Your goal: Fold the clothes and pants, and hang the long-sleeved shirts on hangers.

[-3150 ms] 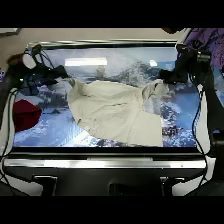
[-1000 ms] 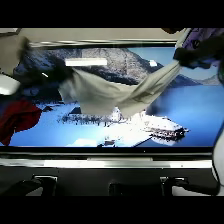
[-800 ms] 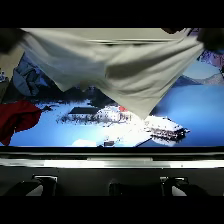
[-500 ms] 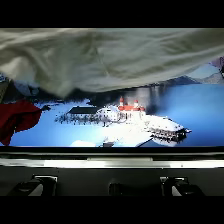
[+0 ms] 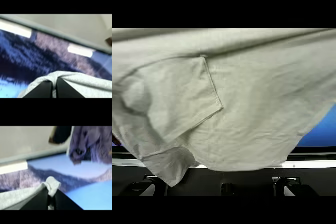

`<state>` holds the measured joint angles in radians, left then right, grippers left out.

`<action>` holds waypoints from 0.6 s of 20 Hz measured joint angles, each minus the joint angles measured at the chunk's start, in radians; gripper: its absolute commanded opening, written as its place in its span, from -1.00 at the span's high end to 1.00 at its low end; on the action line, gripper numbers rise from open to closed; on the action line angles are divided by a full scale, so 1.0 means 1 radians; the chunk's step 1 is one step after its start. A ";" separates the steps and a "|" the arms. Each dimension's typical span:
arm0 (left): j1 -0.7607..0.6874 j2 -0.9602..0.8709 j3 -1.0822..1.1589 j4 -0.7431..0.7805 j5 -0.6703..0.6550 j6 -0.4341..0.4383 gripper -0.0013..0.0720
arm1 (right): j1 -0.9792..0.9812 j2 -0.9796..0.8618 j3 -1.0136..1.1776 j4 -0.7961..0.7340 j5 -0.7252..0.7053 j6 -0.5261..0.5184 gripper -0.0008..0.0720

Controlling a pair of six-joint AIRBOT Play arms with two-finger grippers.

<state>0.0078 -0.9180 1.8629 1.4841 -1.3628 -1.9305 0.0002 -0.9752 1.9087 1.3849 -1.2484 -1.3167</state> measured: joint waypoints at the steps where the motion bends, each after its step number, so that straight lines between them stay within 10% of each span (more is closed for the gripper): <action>1: 0.000 -0.043 -0.030 0.004 -0.001 -0.003 0.91 | 0.000 -0.071 -0.001 0.007 -0.008 0.001 0.87; 12: -0.039 -0.700 -0.257 -0.050 0.223 0.039 0.89 | -0.002 -0.845 -0.001 0.338 0.161 0.006 0.80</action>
<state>-0.0311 -1.6180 1.6058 1.4342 -1.1400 -1.8915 -0.0017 -1.8202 1.9079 1.7233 -1.0878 -1.3109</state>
